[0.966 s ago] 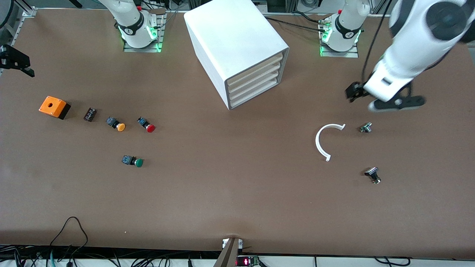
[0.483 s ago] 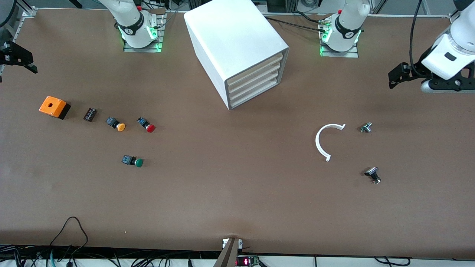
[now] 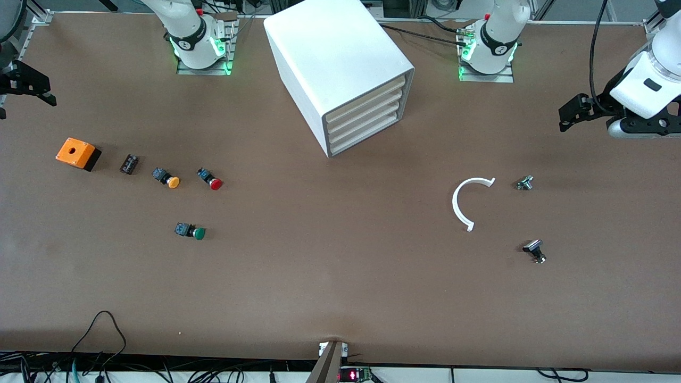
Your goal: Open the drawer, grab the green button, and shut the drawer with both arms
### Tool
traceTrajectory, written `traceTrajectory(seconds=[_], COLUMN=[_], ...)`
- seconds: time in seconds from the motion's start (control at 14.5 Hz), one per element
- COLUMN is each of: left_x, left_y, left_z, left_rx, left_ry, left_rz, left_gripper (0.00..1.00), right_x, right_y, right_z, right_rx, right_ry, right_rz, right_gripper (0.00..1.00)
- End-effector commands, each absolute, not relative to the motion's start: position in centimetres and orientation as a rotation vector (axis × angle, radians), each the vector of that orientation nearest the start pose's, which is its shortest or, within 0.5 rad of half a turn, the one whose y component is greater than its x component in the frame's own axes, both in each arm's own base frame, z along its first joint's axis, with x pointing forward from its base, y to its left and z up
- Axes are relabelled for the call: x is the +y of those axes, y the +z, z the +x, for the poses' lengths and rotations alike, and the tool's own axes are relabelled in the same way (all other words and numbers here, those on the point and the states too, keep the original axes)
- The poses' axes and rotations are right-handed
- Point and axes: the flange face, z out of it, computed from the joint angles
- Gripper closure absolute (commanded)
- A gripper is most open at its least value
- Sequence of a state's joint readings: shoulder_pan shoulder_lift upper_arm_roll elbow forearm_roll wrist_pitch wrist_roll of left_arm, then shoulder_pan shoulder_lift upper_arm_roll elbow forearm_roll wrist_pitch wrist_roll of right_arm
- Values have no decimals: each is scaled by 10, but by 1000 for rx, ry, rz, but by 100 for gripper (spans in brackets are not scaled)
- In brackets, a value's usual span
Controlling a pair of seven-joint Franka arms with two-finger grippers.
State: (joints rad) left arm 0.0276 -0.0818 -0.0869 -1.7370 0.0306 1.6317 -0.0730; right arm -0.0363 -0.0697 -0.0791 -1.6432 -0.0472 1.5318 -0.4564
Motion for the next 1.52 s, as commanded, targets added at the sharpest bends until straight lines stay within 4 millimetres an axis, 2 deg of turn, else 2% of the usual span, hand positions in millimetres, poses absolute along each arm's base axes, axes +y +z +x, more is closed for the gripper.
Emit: traceTrajectory(seconds=[0.0,0.21,0.34,0.41,0.69,0.9,1.45], left_x=[-25,-20,-5,-6,-14,-6,-12], left_y=[608,609,606,600,599,596,596], left_z=[543,549,551,555,556,557,556], left_rx=[10,4,-29,-24,-8,-27,-11], left_ry=[-54,-59,-58,-44,-30,-13,-6], left_rz=[-3109,-3107,-3108,-3106,-3110,-3110,-3110], left_gripper=[0,0,0,0,0,0,0], right_x=[-63,-58,-59,-59,-59,-59,-59], right_y=[621,627,622,623,623,622,626], right_z=[523,525,528,528,528,529,529], right_rx=[-517,-539,-534,-534,-532,-532,-532], right_ry=[92,75,89,85,85,87,76], right_rz=[-3111,-3111,-3109,-3110,-3111,-3111,-3113], right_gripper=[0,0,0,0,0,0,0])
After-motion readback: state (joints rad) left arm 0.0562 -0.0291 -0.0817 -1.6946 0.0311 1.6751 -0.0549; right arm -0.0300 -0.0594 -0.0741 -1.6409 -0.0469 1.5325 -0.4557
